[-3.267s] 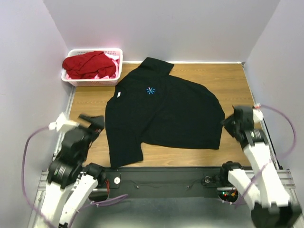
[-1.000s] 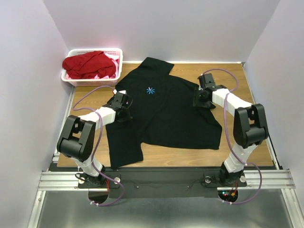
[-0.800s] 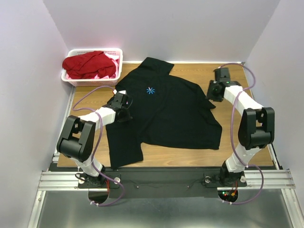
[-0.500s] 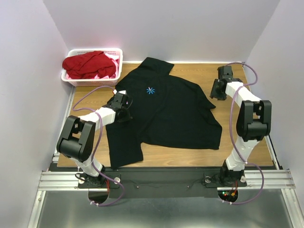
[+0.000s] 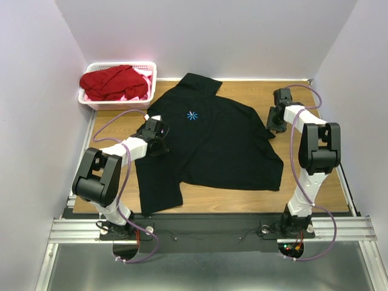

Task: Fold and stack the t-shirts
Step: Flatten the tshirt out

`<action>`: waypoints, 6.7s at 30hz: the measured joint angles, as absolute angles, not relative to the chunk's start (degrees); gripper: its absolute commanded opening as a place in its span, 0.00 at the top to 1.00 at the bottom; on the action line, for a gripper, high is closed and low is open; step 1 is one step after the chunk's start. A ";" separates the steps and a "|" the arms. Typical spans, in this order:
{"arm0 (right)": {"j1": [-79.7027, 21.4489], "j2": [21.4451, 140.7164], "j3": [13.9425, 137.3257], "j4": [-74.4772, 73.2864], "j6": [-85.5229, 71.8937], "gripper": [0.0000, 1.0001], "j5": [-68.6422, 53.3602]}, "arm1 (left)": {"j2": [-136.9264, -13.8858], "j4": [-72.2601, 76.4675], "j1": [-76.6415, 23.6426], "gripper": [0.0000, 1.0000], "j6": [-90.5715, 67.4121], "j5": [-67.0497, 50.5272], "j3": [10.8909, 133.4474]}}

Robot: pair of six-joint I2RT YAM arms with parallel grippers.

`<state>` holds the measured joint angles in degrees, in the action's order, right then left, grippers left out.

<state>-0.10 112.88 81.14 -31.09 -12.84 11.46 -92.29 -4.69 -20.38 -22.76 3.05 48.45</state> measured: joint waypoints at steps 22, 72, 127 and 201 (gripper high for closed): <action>2.76 115.81 82.30 -29.58 -11.64 0.99 13.67 | -92.29 -4.49 -20.38 0.76 -22.79 3.05 48.38; 11.88 126.48 98.56 -29.58 -19.81 0.35 7.53 | -99.92 -7.92 -20.25 0.43 -24.36 -2.94 58.87; 31.07 82.46 42.26 -27.53 -38.46 0.83 0.64 | -75.99 -5.37 -20.69 0.32 -19.33 6.13 45.45; 31.05 86.02 45.56 -27.09 -27.70 0.82 2.02 | -76.66 -5.76 -20.88 0.32 -19.09 6.55 45.41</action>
<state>31.05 86.02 45.56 -27.09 -27.70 2.02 -76.66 -5.76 -20.88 -19.09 6.55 45.41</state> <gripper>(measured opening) 0.265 0.674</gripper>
